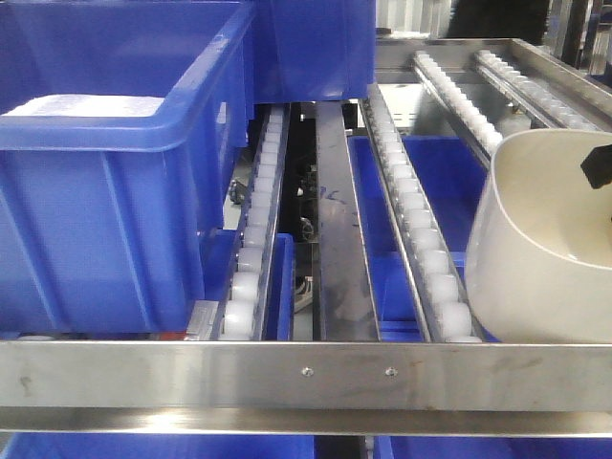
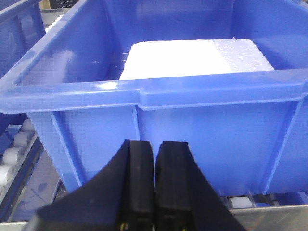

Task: Move white bin to right shelf second layer
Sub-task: 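Extend the right gripper carrying the white bin over the upper roller layer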

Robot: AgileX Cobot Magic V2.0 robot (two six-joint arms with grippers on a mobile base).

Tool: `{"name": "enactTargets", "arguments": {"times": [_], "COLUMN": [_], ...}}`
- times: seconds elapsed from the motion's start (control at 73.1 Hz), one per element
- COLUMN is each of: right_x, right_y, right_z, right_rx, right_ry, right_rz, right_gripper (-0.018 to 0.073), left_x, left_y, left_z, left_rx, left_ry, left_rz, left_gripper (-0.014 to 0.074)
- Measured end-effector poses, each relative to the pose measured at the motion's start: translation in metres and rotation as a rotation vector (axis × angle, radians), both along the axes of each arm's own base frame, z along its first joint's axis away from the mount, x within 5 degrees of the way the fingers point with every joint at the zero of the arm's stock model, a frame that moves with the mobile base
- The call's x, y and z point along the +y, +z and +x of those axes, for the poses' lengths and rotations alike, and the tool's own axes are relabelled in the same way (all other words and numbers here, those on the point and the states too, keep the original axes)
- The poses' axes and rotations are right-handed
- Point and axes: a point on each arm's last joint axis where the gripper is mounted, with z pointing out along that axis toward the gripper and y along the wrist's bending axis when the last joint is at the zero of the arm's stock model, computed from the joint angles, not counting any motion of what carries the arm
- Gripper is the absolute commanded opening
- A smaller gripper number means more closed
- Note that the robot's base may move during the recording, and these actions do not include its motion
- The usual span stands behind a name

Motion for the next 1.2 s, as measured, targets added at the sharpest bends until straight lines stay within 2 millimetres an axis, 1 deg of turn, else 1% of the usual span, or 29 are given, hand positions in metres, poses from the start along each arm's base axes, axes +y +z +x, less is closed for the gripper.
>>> {"name": "enactTargets", "arguments": {"times": [0.342, 0.547, 0.931, 1.013, 1.204], "right_x": [0.0, -0.0022, -0.0021, -0.0021, -0.0022], "right_y": [0.0, -0.0062, -0.0066, -0.0066, -0.0091], "right_z": [0.0004, 0.0035, 0.0044, 0.0044, 0.0037], "right_rx": [0.001, 0.031, 0.034, 0.034, 0.057], "right_ry": [0.0, -0.012, -0.014, -0.014, -0.017], "right_rz": [0.0, 0.0, 0.001, 0.001, 0.001], "right_gripper": [0.0055, 0.0055, 0.0065, 0.012, 0.039], "left_x": [0.0, 0.0, 0.0, 0.0, 0.0], "left_y": [0.0, 0.0, 0.0, 0.0, 0.0], "left_z": [0.0, 0.0, 0.0, 0.0, 0.0], "left_rx": [0.0, 0.0, 0.0, 0.0, 0.0], "left_ry": [0.0, 0.0, 0.0, 0.0, 0.0], "left_rz": [0.0, 0.0, 0.0, 0.0, 0.0], "left_gripper": [0.0085, 0.0085, 0.0085, 0.0085, 0.0085]}}
